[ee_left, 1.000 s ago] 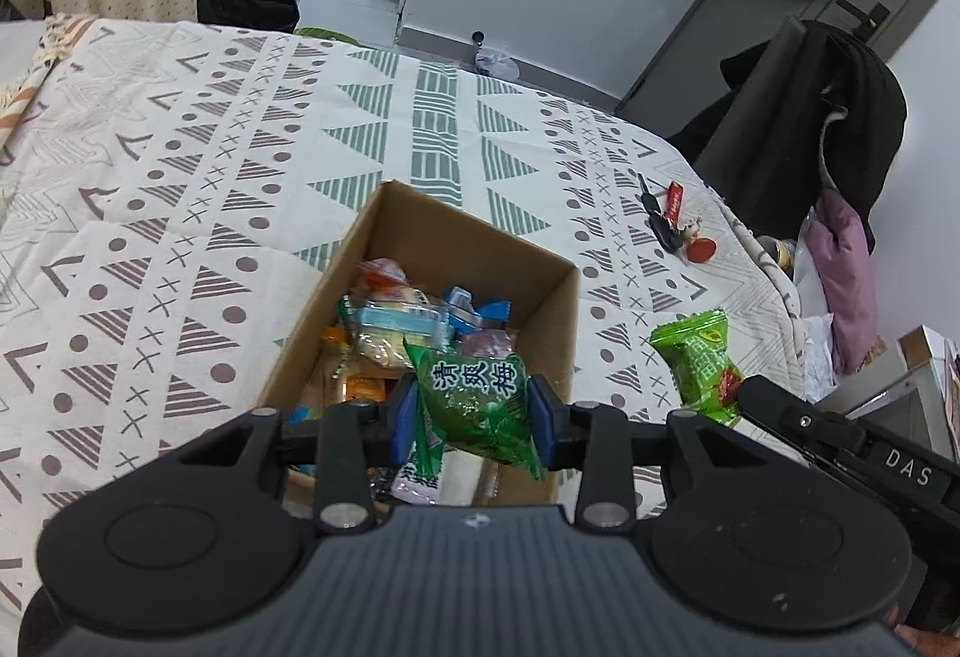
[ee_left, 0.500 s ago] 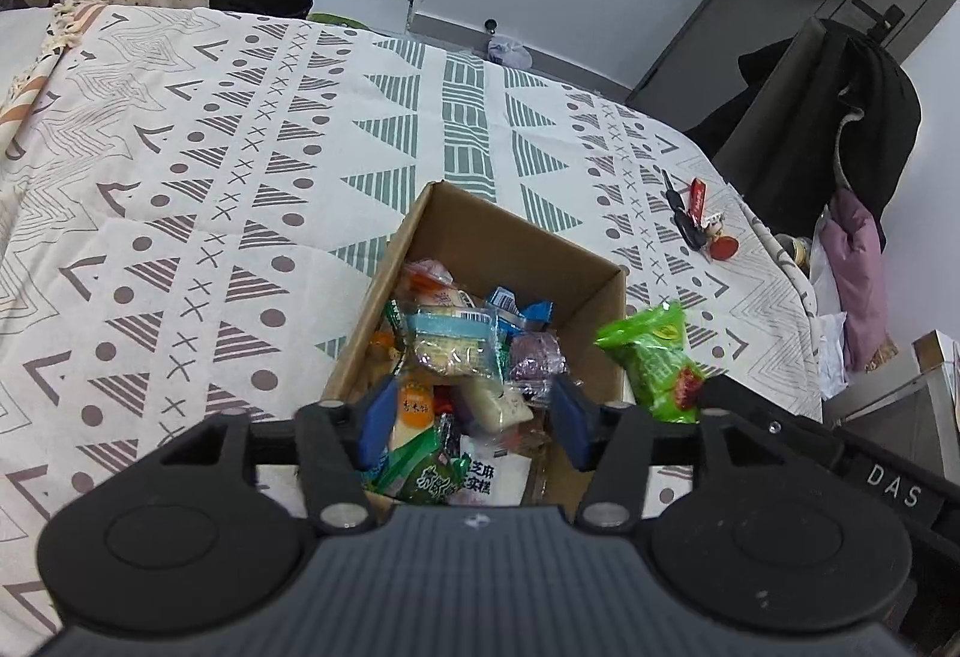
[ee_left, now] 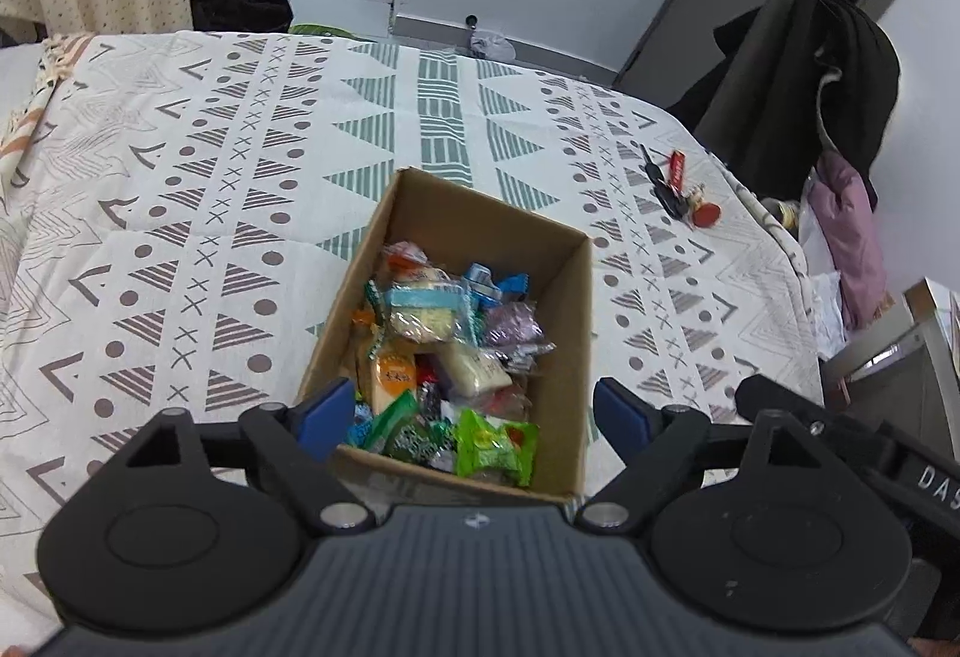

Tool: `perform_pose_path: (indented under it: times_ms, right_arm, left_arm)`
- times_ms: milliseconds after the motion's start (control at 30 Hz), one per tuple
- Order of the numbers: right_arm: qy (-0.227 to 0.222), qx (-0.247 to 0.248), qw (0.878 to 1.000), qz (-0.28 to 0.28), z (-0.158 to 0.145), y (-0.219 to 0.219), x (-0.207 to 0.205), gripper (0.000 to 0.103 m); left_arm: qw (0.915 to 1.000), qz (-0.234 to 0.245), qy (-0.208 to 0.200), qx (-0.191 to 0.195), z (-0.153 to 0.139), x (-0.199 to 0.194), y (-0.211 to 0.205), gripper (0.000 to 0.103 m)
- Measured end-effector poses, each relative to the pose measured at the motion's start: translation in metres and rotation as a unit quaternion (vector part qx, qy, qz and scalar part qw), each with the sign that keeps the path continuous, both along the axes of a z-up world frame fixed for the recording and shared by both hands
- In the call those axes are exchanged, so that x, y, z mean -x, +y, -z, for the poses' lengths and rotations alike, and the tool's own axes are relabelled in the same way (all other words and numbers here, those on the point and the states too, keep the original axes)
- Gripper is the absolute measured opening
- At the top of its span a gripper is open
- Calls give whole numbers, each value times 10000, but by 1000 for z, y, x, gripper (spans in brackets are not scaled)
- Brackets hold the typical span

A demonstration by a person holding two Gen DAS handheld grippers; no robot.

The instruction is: Organize snacks

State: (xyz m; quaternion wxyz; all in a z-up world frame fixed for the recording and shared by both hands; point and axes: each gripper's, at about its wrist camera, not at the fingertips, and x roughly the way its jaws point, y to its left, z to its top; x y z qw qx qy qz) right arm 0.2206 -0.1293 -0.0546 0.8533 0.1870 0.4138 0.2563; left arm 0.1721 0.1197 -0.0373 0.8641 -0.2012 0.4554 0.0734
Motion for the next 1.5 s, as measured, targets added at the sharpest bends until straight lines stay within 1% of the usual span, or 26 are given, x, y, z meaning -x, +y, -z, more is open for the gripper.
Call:
perform_pose_path:
  times_ms: [100,133,167,233,267,333,400,433,467,567,733,967,1100,1267,1500]
  right_arm:
    - [-14,-40,10000,84,-4,-13,6,71]
    - [-24,-59,9999,117,-6,-17,8,77]
    - [-45,-85,9998,147,-7,-21,11,80]
    - [-121,-84,9997,207,-10,-27,17,85]
    - [-150,-75,9996,240,-12,-30,19,89]
    - [-203,-68,9994,276,-14,-36,25,93]
    - [-260,-25,9993,276,-18,-41,30,96]
    - [-287,-7,9992,285,-19,-43,33,100]
    - [-326,9,9990,300,-21,-45,36,103]
    - [-446,167,9983,325,-29,-49,47,103]
    - [-575,290,9973,364,-37,-59,62,103]
    - [-701,485,9953,464,-46,-71,83,103]
    - [-802,571,9935,580,-52,-78,94,103]
    - [-948,804,9894,756,-59,-82,108,103]
    - [-1116,982,9856,803,-67,-84,127,103]
  left_arm:
    - [9999,55,-18,-83,-6,7,-10,86]
    - [9999,73,-31,-92,-8,10,-12,86]
    - [9999,81,-39,-96,-10,12,-15,86]
    - [9999,114,-72,-103,-14,18,-19,86]
    - [9998,132,-96,-114,-16,21,-21,88]
    - [9997,145,-143,-133,-20,27,-26,93]
    - [9995,163,-206,-150,-25,33,-30,95]
    - [9994,174,-232,-163,-28,36,-32,96]
    - [9993,188,-265,-171,-30,39,-34,98]
    - [9987,235,-395,-197,-38,50,-40,102]
    - [9979,360,-480,-243,-48,66,-50,102]
    - [9965,386,-628,-402,-61,90,-59,102]
    - [9952,493,-690,-486,-68,101,-65,102]
    - [9937,612,-769,-546,-74,114,-70,102]
    - [9896,858,-953,-656,-86,135,-75,102]
